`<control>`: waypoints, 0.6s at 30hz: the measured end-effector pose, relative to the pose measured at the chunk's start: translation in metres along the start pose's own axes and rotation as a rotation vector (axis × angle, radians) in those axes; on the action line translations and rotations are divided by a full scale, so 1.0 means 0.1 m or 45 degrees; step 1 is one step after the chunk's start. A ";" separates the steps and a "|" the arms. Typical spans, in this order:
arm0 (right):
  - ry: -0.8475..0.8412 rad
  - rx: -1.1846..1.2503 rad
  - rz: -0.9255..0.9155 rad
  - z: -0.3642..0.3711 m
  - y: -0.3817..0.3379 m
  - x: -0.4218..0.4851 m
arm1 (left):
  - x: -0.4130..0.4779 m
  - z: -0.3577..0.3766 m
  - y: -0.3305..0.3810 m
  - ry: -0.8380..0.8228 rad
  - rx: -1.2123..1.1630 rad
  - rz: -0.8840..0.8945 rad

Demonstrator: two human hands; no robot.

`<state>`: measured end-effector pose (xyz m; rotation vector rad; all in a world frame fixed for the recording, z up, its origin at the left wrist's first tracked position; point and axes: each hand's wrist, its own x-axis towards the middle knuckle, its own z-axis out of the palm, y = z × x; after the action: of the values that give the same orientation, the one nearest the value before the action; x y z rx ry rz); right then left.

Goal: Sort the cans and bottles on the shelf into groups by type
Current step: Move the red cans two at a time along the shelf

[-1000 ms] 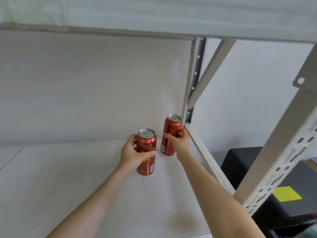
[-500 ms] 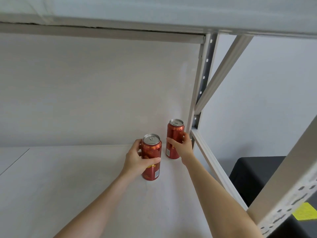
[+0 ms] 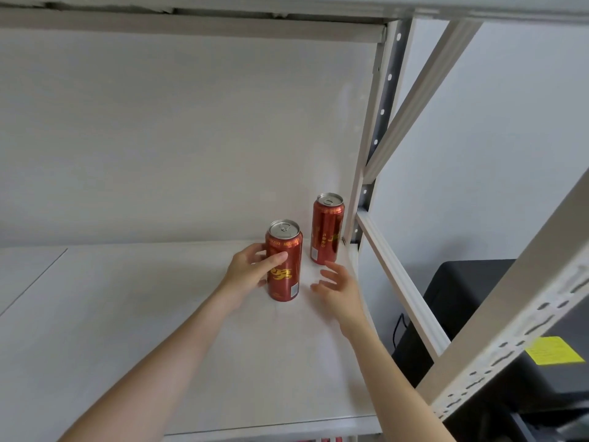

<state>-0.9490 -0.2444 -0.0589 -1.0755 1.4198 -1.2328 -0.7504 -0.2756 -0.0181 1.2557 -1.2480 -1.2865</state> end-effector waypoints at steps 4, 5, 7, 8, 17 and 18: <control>-0.167 -0.158 -0.097 0.19 -0.03 -0.06 | 0.01 0.06 -0.03 0.039 -0.039 -0.018; -0.183 -0.170 -0.129 0.23 -0.04 -0.06 | 0.01 0.07 -0.04 0.038 -0.046 -0.012; -0.186 -0.178 -0.200 0.26 -0.04 -0.05 | 0.02 0.11 -0.05 0.021 -0.055 -0.007; -0.169 -0.175 -0.223 0.27 -0.04 -0.05 | 0.01 0.14 -0.05 0.011 -0.058 -0.005; 0.023 -0.142 -0.241 0.00 0.05 -0.05 | 0.08 0.53 -0.05 -0.096 -0.057 -0.019; 0.036 -0.135 -0.235 -0.04 0.06 -0.05 | 0.10 0.57 -0.05 -0.104 -0.054 -0.022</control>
<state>-0.9523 -0.2382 -0.0643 -1.2900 1.4463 -1.3188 -0.8078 -0.2812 -0.0260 1.1965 -1.2629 -1.3821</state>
